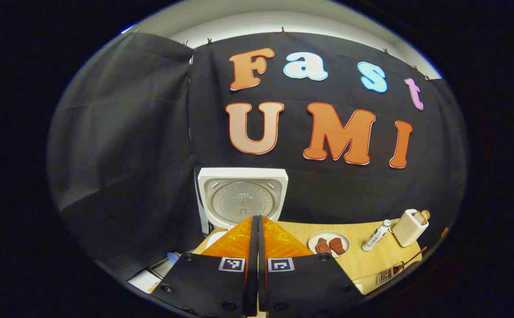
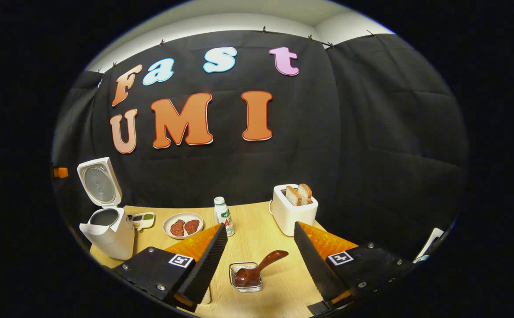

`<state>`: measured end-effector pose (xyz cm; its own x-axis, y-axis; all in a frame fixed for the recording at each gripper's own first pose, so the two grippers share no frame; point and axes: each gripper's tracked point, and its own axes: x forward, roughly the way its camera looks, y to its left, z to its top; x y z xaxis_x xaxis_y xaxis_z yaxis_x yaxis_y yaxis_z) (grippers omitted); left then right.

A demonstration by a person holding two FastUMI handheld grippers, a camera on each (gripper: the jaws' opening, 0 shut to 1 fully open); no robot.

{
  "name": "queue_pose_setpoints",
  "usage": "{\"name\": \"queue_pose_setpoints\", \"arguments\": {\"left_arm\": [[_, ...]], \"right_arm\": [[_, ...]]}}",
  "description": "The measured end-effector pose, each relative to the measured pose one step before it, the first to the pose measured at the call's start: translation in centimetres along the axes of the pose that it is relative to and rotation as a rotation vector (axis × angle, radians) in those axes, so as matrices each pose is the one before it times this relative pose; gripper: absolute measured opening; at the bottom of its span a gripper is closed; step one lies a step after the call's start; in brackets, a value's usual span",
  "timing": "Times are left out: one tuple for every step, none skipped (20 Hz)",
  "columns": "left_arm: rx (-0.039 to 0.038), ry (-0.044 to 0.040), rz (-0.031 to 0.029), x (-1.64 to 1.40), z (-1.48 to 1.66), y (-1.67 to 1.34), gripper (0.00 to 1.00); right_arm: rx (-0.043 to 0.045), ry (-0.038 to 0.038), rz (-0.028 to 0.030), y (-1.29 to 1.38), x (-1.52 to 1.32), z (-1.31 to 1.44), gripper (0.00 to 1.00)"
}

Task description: Close the left gripper, press the button to open the rice cooker; take a wooden spoon from the chopstick holder with the right hand, scoop a spoonful of rice and pour it into the rice cooker, then put the wooden spoon back into the chopstick holder.

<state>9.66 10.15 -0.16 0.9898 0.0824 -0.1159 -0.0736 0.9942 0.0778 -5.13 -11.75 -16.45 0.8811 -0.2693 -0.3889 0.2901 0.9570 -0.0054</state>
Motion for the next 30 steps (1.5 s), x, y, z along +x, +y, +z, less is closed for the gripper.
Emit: {"name": "queue_pose_setpoints", "arguments": {"left_arm": [[0.01500, -0.02504, -0.00813, -0.912, 0.583, -0.694, 0.05], [0.01761, -0.02126, -0.01020, -0.787, 0.410, -0.676, 0.06], [0.01797, -0.02382, -0.00280, -0.808, 0.501, -0.610, 0.06], [0.01096, -0.01800, -0.01670, -0.846, 0.496, -0.881, 0.26], [0.01201, -0.01750, -0.00068, -0.745, 0.334, -0.403, 0.33], [-0.00204, -0.01523, -0.00403, -0.703, 0.314, -0.615, 0.43], [-0.00327, -0.00770, -0.01223, -0.695, 0.065, -0.925, 0.53], [0.00145, -0.00299, 0.00271, -0.914, 0.129, -0.364, 0.63], [0.00852, -0.00093, -0.00063, -0.564, -0.241, -0.380, 0.70], [0.01879, -0.00323, 0.01067, -0.578, 0.042, -0.155, 0.79], [0.01706, -0.00471, 0.00588, -0.651, 0.072, -0.256, 0.79], [0.01285, -0.00396, -0.00028, -0.641, 0.048, -0.486, 0.78], [0.00537, -0.00449, -0.00524, -0.763, -0.049, -0.524, 0.81], [0.00012, -0.00103, -0.00801, -0.500, 0.049, -0.599, 0.81], [-0.00308, 0.00323, -0.00265, -0.453, -0.288, -0.370, 0.78], [-0.00134, 0.01200, -0.00593, -0.467, -0.306, -0.482, 0.78], [0.00527, 0.00473, 0.00441, -0.466, -0.163, -0.113, 0.75], [0.00267, 0.00606, 0.00508, -0.420, -0.090, -0.070, 0.78], [-0.00202, 0.00249, 0.00228, -0.376, -0.108, -0.117, 0.78], [-0.00629, 0.00379, 0.00227, -0.286, -0.006, -0.134, 0.78], [-0.00424, 0.00644, -0.00028, -0.079, -0.223, -0.165, 0.77], [-0.00175, 0.00318, 0.00680, -0.146, -0.100, -0.041, 0.77], [-0.00115, 0.00483, 0.00450, -0.275, -0.121, 0.243, 0.76], [-0.00260, 0.00390, 0.00283, -0.057, -0.025, -0.071, 0.76], [0.00000, 0.00381, 0.00132, -0.065, -0.169, 0.023, 0.76], [0.00180, 0.00254, 0.00224, 0.065, -0.085, 0.007, 0.76], [0.00186, 0.00209, 0.00165, 0.175, -0.157, 0.021, 0.76], [-0.00102, 0.00189, -0.00209, 0.038, -0.034, -0.101, 0.76], [-0.00083, 0.00177, -0.00410, 0.132, -0.059, -0.145, 0.76], [0.00028, 0.00085, -0.00437, 0.155, -0.076, -0.155, 0.76]], "right_arm": [[0.01131, 0.01692, 0.00835, -0.162, 0.455, -0.753, 0.95], [0.01464, 0.02190, 0.00357, -0.231, 0.319, -0.868, 0.95], [0.01452, 0.01925, 0.00705, -0.100, 0.445, -0.811, 0.95], [0.01315, 0.02420, 0.00128, -0.104, 0.662, -0.856, 0.95], [0.01192, 0.02163, 0.00678, -0.132, 0.568, -0.922, 0.95], [0.01270, 0.02245, 0.00261, -0.269, 0.603, -0.916, 0.95], [0.01355, 0.02169, 0.00778, -0.135, 0.641, -0.838, 0.94], [0.01229, 0.02668, -0.00391, -0.349, 0.621, -0.913, 0.94], [0.01078, 0.02429, -0.00134, -0.382, 0.730, -0.916, 0.94], [0.01333, 0.02474, -0.00373, -0.387, 0.637, -0.941, 0.94], [0.01339, 0.02493, 0.00236, -0.350, 0.591, -0.910, 0.92], [0.01181, 0.02685, 0.00045, -0.285, 0.686, -0.916, 0.92], [0.01093, 0.02336, 0.00516, -0.155, 0.750, -0.606, 0.89], [0.01558, 0.01209, 0.00550, -0.136, 0.534, -0.315, 0.88], [0.02119, 0.00877, 0.01355, 0.137, 0.612, -0.127, 0.86], [0.02106, 0.00660, 0.01530, 0.233, 0.533, -0.032, 0.84], [0.01699, 0.00790, 0.01226, 0.258, 0.600, -0.080, 0.80], [0.01239, 0.00086, 0.01184, 0.149, 0.410, -0.045, 0.77], [0.00999, 0.00281, 0.00565, 0.088, 0.474, 0.037, 0.73], [0.00907, 0.00279, 0.00887, 0.145, 0.552, 0.083, 0.71], [0.00841, -0.00204, 0.00186, 0.059, 0.179, -0.049, 0.66], [0.00815, 0.00275, 0.00695, 0.064, 0.419, 0.039, 0.57], [0.00640, 0.00309, 0.00098, -0.043, 0.203, -0.142, 0.59], [0.00508, -0.00106, 0.00262, 0.005, 0.215, -0.028, 0.56], [0.00274, -0.00317, 0.00352, 0.190, -0.064, -0.024, 0.49], [0.00168, -0.00597, 0.00207, 0.014, -0.177, -0.146, 0.47], [0.00133, -0.00422, 0.00737, 0.213, -0.125, -0.038, 0.40], [0.00033, 0.00315, -0.00038, 0.005, -0.237, -0.316, 0.36], [0.00706, -0.00611, 0.00391, 0.101, -0.315, -0.191, 0.30], [0.01269, -0.00053, 0.00547, 0.129, -0.392, -0.108, 0.29]]}}
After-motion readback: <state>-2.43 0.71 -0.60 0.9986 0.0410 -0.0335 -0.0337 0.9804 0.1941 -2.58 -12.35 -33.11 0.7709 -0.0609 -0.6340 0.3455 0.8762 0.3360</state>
